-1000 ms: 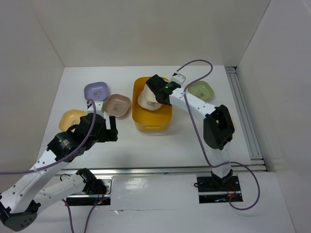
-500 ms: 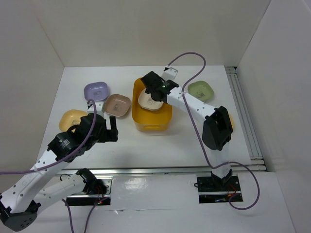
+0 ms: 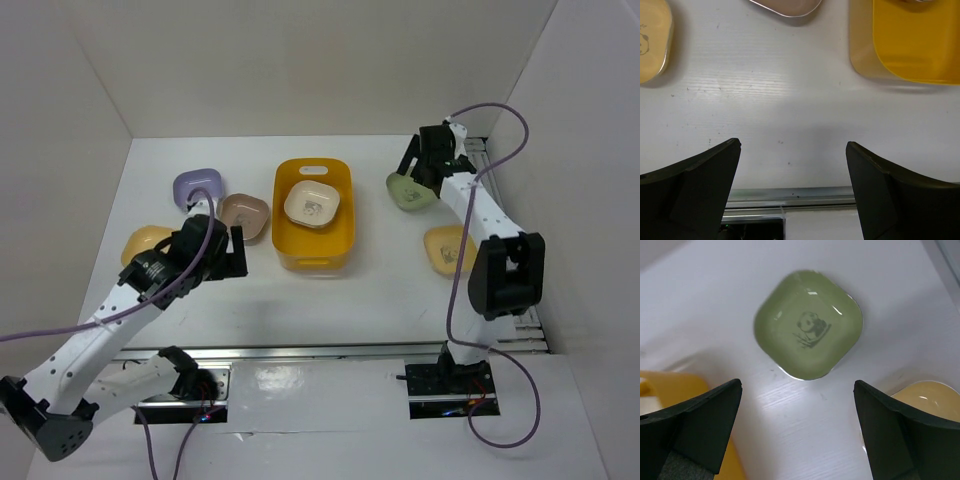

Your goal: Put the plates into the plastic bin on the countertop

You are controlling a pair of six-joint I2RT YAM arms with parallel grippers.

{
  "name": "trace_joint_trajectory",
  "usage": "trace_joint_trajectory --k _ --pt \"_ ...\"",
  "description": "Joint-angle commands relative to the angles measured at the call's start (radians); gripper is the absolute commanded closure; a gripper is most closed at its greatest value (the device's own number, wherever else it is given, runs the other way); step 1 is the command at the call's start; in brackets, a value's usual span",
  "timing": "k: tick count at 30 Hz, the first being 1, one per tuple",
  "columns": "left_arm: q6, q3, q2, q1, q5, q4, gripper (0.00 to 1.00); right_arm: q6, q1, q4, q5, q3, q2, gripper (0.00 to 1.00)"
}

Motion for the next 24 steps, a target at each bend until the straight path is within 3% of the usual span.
trace_joint_trajectory --k 1,6,11,18,24 --pt "-0.022 0.057 0.061 0.033 0.063 0.068 0.0 -0.138 -0.056 0.001 -0.114 0.052 0.14 0.0" --pt "0.021 -0.001 0.072 0.166 0.255 0.146 0.0 -0.155 -0.152 -0.008 -0.151 0.173 0.29 0.0" --pt "0.054 -0.04 0.027 0.294 0.317 0.185 0.0 -0.146 -0.161 -0.054 -0.07 0.282 0.434 0.0" --pt "0.074 -0.049 0.036 0.374 0.373 0.185 0.0 -0.089 -0.183 -0.007 -0.059 0.193 0.473 0.05" --pt "0.074 -0.058 0.015 0.374 0.35 0.185 0.0 -0.045 -0.226 0.047 -0.083 0.106 0.473 0.2"
